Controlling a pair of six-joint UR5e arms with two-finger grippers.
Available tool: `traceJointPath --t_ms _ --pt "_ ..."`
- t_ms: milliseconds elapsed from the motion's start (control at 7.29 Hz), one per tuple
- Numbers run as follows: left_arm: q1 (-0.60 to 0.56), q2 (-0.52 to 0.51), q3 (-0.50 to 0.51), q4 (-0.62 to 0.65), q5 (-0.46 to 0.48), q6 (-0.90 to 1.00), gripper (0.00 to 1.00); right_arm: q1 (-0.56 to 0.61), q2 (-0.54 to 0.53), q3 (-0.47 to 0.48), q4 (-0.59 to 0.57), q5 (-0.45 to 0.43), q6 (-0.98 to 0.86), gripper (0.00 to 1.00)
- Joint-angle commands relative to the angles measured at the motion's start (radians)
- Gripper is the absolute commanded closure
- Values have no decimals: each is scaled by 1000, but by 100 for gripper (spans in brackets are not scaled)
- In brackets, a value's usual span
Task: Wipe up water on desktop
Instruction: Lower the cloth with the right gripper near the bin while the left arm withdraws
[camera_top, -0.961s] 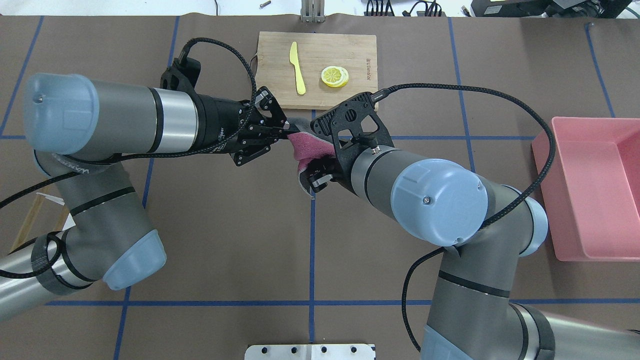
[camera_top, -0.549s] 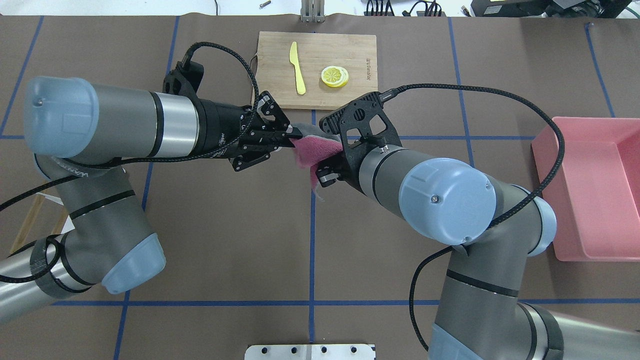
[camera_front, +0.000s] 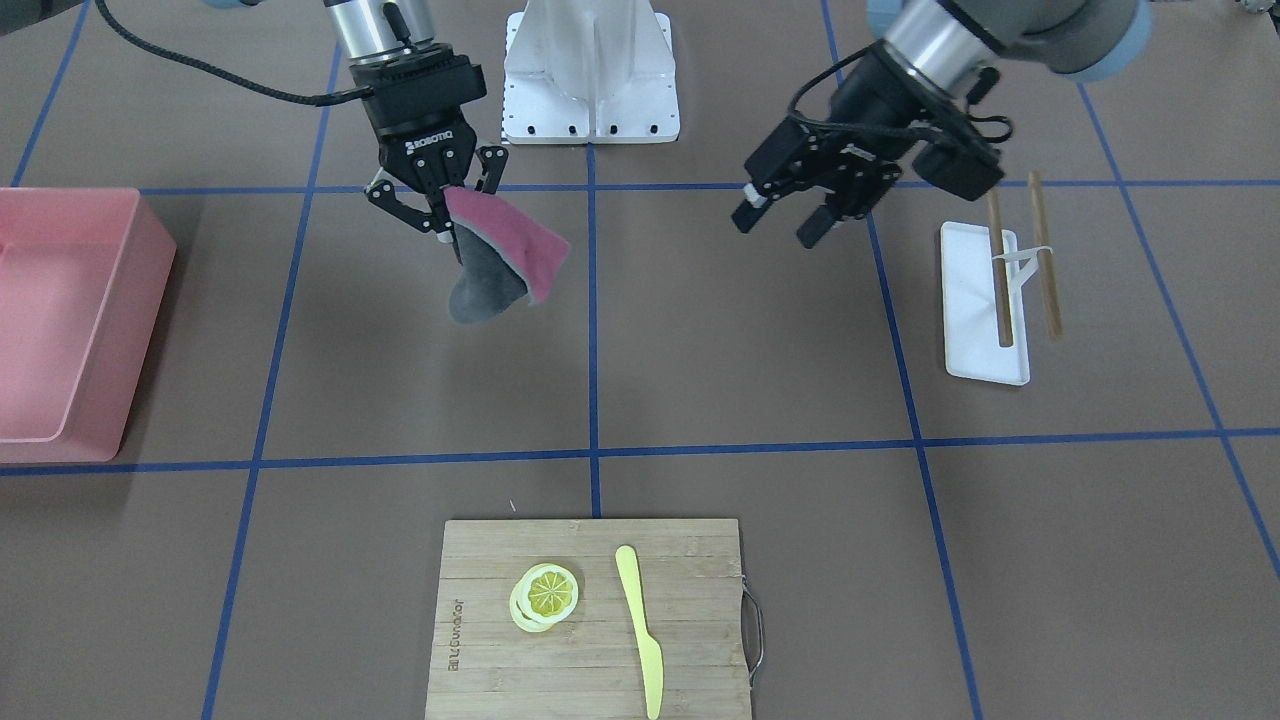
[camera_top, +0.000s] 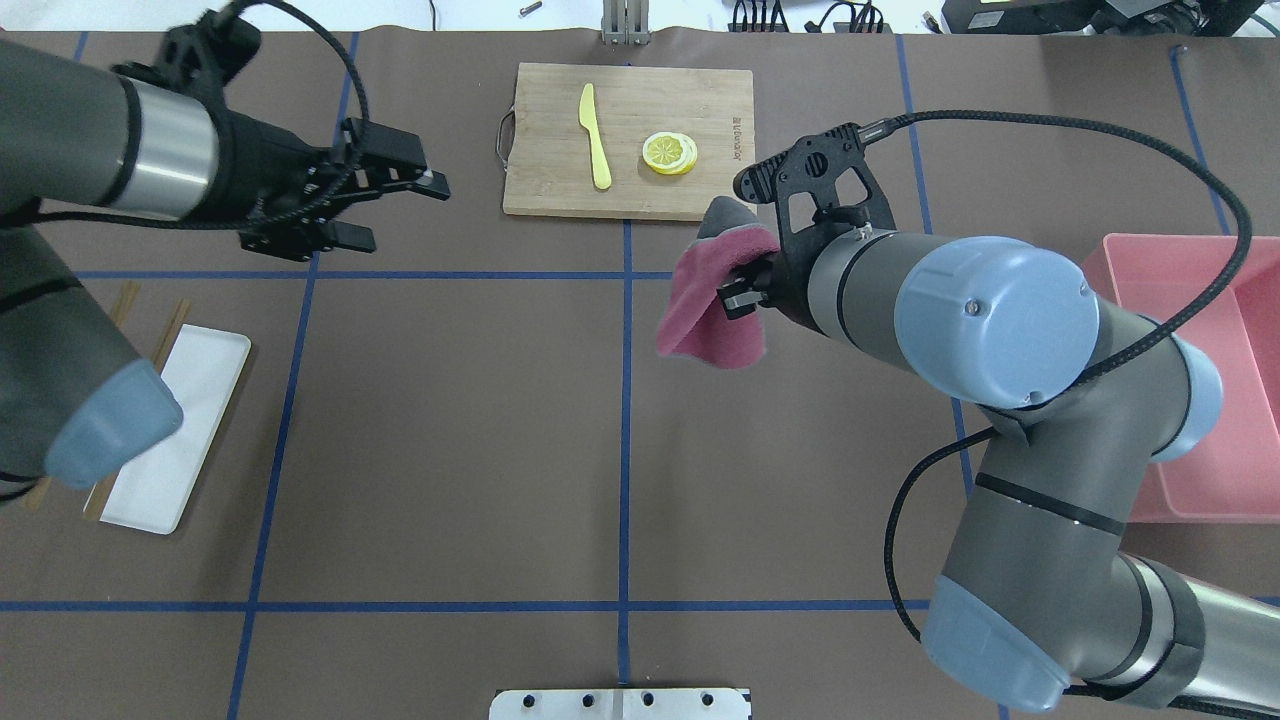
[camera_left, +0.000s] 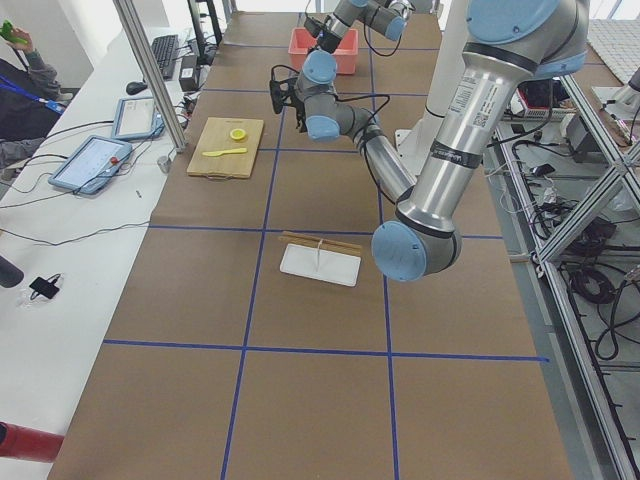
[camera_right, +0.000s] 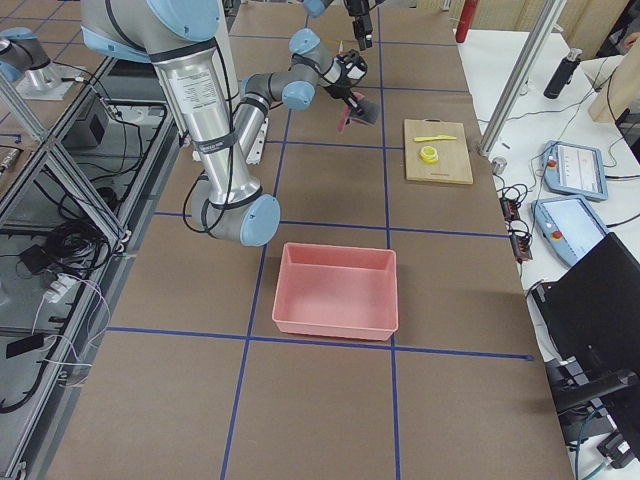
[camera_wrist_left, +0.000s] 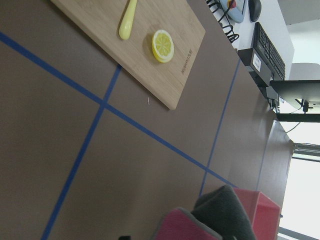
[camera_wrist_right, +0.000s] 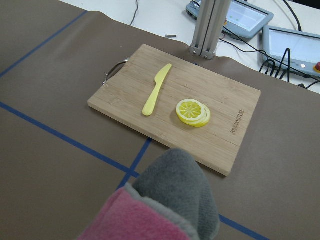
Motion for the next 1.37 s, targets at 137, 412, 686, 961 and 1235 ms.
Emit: traceJointPath --t_ms 137,412,686,961,1235 --pt "-301 220 11 247 -137 801 2 76 -89 1 -97 119 -1 100" --pt "-491 259 113 526 -134 1432 2 76 -129 -1 -243 160 -1 100" --pt "-594 265 243 567 -134 1602 2 36 -121 -39 -436 158 -15 100" --pt "-593 267 287 568 -115 1603 1 1 -109 -172 -448 137 -15 100" --pt "-596 284 286 565 -118 1603 1 -19 62 -310 -431 126 88 100"
